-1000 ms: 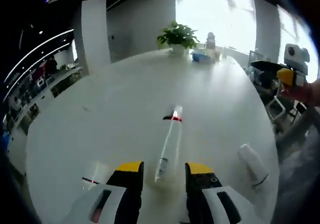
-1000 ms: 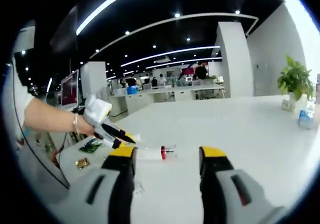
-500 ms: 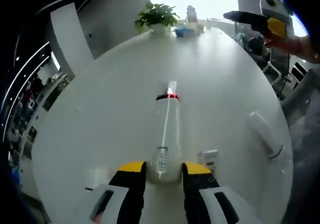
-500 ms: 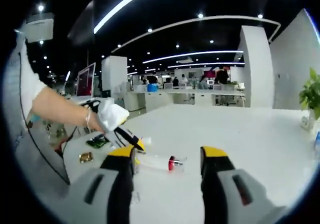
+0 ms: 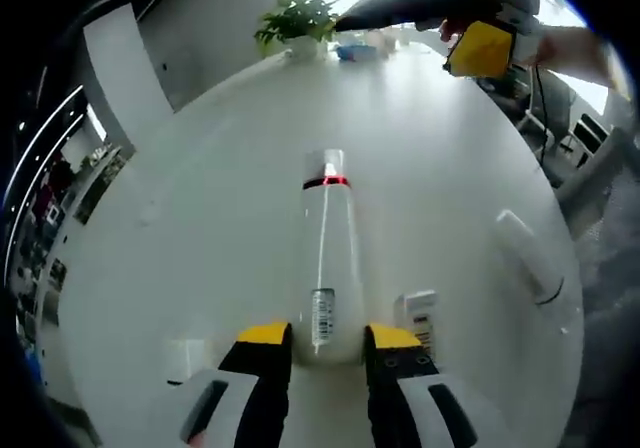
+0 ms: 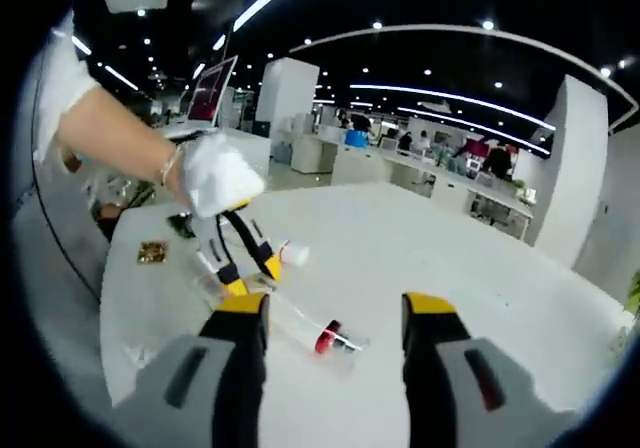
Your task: Arrange the skincare products in the storage area until every visible bottle or jar stands upright without overlapping.
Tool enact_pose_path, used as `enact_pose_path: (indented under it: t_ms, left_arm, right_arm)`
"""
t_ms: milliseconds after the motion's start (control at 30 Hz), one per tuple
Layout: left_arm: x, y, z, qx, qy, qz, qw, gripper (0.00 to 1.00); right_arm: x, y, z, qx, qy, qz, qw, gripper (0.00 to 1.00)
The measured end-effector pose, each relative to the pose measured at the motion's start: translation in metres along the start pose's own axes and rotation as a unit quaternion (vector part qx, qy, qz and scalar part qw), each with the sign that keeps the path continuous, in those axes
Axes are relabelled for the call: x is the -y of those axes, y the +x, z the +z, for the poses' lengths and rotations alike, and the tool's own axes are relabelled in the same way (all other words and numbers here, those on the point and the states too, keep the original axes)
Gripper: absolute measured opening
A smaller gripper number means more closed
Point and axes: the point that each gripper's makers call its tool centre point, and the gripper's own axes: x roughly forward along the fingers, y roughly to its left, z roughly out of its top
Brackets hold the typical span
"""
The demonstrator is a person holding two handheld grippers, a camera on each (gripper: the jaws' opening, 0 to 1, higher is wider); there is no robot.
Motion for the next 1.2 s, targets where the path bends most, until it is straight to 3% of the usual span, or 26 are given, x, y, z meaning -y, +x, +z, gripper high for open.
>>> enact_pose_path:
  t_ms: [167, 300, 500, 667, 700, 733, 767, 833, 867, 900, 967, 1067, 1200]
  left_arm:
    - [0.000, 0.002, -0.002, -0.015, 0.024, -0.014, 0.9995, 0.30]
    - [0.000, 0.004, -0.006, -0.037, 0.054, -0.019, 0.9977, 0.30]
    - [0.001, 0.003, -0.009, -0.039, 0.042, -0.030, 0.9979, 0.30]
    - [0.004, 0.003, -0.011, -0.044, 0.033, -0.043, 0.9976, 0.30]
    - [0.006, 0.003, -0.012, -0.045, 0.033, -0.048, 0.9973, 0.30]
    - [0.007, 0.003, -0.012, -0.046, 0.035, -0.053, 0.9970, 0.30]
    - [0.009, 0.002, -0.013, -0.048, 0.036, -0.061, 0.9963, 0.30]
    - [0.013, 0.002, -0.014, -0.051, 0.035, -0.071, 0.9955, 0.30]
    - [0.015, 0.001, -0.014, -0.052, 0.036, -0.076, 0.9951, 0.30]
    - [0.016, 0.001, -0.014, -0.053, 0.036, -0.077, 0.9950, 0.30]
    - [0.015, 0.001, -0.014, -0.053, 0.030, -0.076, 0.9953, 0.30]
    - [0.015, 0.001, -0.014, -0.052, 0.022, -0.073, 0.9957, 0.30]
    - [0.015, 0.000, -0.015, -0.046, 0.014, -0.066, 0.9966, 0.30]
  right_arm:
    - [-0.001, 0.029, -0.023, -0.048, -0.030, 0.050, 0.9971, 0.58]
    - [0.005, 0.049, -0.046, -0.082, -0.015, 0.067, 0.9942, 0.58]
    - [-0.021, 0.058, -0.073, -0.127, -0.035, 0.156, 0.9789, 0.58]
    - [-0.023, 0.057, -0.098, -0.169, -0.054, 0.170, 0.9692, 0.53]
    - [-0.025, 0.055, -0.107, -0.188, -0.061, 0.181, 0.9635, 0.53]
    - [-0.033, 0.060, -0.092, -0.139, -0.021, 0.190, 0.9717, 0.53]
    - [-0.029, 0.055, -0.101, -0.171, -0.008, 0.183, 0.9681, 0.52]
    - [-0.034, 0.056, -0.103, -0.172, 0.014, 0.194, 0.9657, 0.48]
    - [-0.027, 0.056, -0.103, -0.163, -0.007, 0.185, 0.9690, 0.43]
    - [-0.028, 0.055, -0.102, -0.157, 0.011, 0.188, 0.9694, 0.42]
    - [-0.027, 0.057, -0.100, -0.153, 0.003, 0.184, 0.9709, 0.42]
    - [-0.030, 0.057, -0.099, -0.169, 0.002, 0.181, 0.9687, 0.41]
    - [-0.032, 0.054, -0.100, -0.227, -0.022, 0.179, 0.9572, 0.38]
